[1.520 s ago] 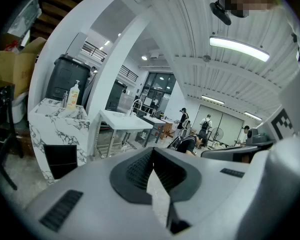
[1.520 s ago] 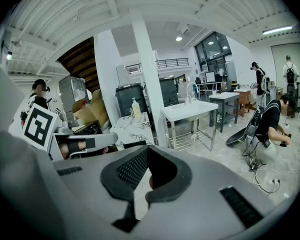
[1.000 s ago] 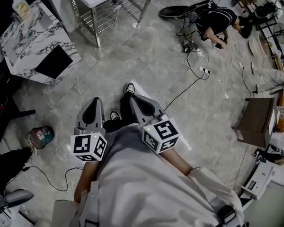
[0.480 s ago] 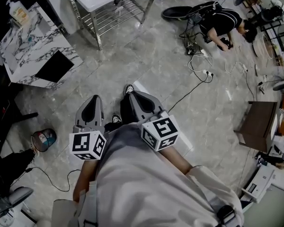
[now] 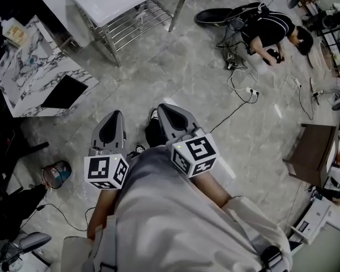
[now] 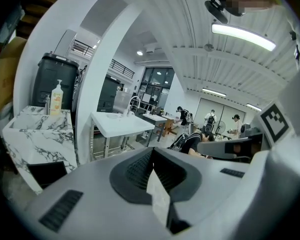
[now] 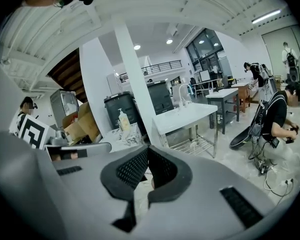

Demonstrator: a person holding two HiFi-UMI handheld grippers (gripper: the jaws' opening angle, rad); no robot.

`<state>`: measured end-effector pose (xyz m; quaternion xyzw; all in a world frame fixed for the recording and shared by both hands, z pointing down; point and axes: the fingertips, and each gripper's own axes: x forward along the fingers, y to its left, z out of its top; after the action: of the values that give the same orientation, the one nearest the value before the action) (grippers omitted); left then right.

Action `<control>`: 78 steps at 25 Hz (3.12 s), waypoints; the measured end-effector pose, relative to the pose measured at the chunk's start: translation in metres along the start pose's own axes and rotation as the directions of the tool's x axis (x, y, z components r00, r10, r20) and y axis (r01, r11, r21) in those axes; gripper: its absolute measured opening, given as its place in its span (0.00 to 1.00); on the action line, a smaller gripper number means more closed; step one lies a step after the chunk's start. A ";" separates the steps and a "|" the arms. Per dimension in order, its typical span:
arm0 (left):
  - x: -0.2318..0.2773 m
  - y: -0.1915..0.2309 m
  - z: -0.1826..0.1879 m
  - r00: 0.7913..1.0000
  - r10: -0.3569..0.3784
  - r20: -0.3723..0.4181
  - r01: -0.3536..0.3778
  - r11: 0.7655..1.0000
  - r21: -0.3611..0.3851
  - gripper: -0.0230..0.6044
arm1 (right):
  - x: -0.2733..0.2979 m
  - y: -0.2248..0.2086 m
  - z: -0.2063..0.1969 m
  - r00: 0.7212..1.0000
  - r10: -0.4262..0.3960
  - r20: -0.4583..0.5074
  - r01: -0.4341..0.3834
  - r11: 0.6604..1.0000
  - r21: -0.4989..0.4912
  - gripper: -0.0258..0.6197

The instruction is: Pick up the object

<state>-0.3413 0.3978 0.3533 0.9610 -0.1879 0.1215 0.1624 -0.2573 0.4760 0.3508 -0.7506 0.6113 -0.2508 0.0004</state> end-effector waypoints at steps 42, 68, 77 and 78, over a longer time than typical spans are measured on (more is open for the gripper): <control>0.202 -0.012 0.046 0.997 0.071 -0.027 -0.071 0.997 -0.013 0.05 | 0.115 -0.180 0.062 0.990 0.034 -0.134 -0.034 0.999 0.000 0.05; 0.349 0.102 0.139 0.996 0.072 -0.046 -0.073 0.997 -0.032 0.05 | 0.297 -0.212 0.172 0.985 0.077 -0.157 -0.086 0.995 -0.051 0.05; 0.387 0.160 0.174 0.995 0.094 -0.022 -0.095 0.994 -0.061 0.05 | 0.367 -0.205 0.208 0.979 0.138 -0.152 -0.147 0.988 -0.049 0.05; 0.390 0.166 0.177 0.995 0.096 -0.020 -0.097 0.993 -0.062 0.05 | 0.373 -0.202 0.214 0.977 0.160 -0.139 -0.166 0.986 -0.031 0.05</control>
<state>-0.0262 0.0636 0.3496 0.9441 -0.2365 0.1316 0.1882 0.0564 0.1189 0.3665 -0.6790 0.6746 -0.2873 -0.0366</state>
